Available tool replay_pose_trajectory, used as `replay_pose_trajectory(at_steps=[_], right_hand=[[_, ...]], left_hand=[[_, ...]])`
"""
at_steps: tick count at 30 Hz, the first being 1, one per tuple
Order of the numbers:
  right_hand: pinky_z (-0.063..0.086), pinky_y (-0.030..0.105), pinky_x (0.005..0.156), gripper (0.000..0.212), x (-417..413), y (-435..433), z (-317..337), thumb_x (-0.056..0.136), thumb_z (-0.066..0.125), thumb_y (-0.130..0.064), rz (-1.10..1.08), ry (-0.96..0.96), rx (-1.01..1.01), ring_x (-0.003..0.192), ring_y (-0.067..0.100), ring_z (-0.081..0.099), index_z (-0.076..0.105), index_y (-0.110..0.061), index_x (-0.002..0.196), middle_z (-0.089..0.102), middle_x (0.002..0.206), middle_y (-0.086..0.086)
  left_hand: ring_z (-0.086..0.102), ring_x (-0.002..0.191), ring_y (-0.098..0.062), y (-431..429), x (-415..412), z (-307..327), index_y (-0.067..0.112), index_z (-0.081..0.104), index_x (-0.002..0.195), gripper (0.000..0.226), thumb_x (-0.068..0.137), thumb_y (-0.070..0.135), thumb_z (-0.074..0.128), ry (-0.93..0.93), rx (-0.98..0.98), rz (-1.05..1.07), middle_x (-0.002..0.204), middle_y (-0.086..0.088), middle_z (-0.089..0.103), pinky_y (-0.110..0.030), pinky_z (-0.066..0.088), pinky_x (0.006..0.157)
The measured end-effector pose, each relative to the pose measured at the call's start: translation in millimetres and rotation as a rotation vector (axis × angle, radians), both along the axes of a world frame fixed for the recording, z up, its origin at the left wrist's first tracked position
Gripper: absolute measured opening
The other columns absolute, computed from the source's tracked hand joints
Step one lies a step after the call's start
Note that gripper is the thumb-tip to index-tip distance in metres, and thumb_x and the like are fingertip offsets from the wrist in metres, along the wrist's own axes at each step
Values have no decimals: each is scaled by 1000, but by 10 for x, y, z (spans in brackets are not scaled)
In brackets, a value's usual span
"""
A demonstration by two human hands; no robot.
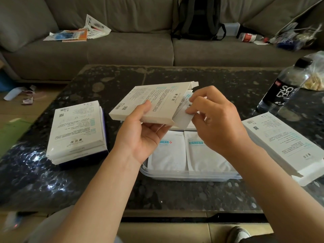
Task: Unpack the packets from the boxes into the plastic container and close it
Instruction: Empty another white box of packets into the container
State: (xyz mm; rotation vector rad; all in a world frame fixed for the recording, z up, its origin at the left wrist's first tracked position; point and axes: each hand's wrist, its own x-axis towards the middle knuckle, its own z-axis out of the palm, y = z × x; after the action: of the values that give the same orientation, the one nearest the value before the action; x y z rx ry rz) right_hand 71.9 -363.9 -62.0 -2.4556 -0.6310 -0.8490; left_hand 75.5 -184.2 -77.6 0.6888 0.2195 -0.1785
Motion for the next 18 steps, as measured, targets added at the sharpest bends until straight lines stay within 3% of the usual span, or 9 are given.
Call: replay_pose_trajectory(at_steps=[3, 5, 9, 12, 18], right_hand=[[61, 24, 65, 9, 17, -41, -27, 94, 62, 0, 20, 5, 60, 122, 36, 62, 67, -6, 90, 69, 115, 12], [61, 22, 69, 9, 17, -79, -32, 92, 64, 1, 22, 14, 104, 122, 37, 62, 67, -7, 93, 70, 117, 14], [64, 32, 72, 28, 31, -147, -38, 92, 63, 6, 46, 140, 324, 123, 32, 61, 57, -21, 92, 69, 121, 9], [63, 35, 67, 30, 65, -194, 15, 89, 61, 16, 62, 189, 617, 101, 20, 72, 56, -13, 91, 72, 106, 6], [55, 36, 42, 5, 14, -277, 188, 99, 60, -4, 9, 209, 888, 53, 22, 69, 55, -7, 97, 71, 86, 7]], left_hand=[[78, 103, -30, 36, 11, 11, 15, 58, 132, 34, 99, 19, 65, 2, -45, 38, 112, -16, 78, -42, 66, 80], [78, 101, -30, 84, 32, 15, 14, 57, 135, 38, 99, 19, 66, -4, -61, 70, 110, -17, 78, -42, 66, 76], [78, 102, -31, 144, 52, 32, 13, 57, 137, 40, 99, 20, 67, -13, -73, 104, 110, -16, 78, -40, 65, 70], [78, 101, -30, 170, 60, 45, 10, 59, 133, 37, 99, 21, 67, 3, -86, 133, 109, -17, 78, -40, 65, 69], [78, 100, -26, 199, 62, 41, 13, 62, 133, 38, 97, 24, 69, 15, -30, 167, 108, -12, 79, -41, 64, 71]])
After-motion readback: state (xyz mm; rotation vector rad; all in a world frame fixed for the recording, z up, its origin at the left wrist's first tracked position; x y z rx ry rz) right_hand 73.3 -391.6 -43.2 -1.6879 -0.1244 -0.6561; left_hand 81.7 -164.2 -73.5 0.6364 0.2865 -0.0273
